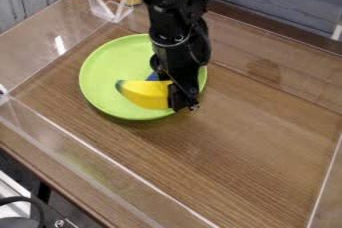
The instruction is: Put the banana in the green plate
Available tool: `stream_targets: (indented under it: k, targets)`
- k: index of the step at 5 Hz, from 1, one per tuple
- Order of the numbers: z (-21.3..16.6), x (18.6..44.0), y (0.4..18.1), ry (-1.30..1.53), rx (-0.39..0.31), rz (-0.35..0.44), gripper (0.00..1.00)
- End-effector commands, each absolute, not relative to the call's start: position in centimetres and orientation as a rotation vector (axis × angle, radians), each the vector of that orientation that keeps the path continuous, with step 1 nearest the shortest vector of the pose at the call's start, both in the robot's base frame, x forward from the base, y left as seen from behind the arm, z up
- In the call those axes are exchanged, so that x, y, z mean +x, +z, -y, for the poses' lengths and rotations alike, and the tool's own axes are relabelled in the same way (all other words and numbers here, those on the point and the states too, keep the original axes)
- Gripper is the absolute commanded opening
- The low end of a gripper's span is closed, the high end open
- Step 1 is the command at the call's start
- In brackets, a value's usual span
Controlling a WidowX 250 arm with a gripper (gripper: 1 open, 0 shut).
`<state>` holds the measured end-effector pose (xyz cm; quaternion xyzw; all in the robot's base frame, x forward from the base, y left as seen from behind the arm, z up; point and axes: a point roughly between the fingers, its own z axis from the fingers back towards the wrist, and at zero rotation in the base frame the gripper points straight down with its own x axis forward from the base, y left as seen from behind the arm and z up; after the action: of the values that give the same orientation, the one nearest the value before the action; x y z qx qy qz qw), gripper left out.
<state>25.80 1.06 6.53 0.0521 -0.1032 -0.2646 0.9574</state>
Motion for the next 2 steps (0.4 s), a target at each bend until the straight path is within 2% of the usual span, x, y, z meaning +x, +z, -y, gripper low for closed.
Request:
stream_targets:
  k: [1, 2]
  targets:
    - [-1.69, 26.62, 8.06, -0.594, 0.120, 0.254, 0.00]
    - [-2.09, 26.98, 8.50, -0.652, 0.116, 0.255, 0.00]
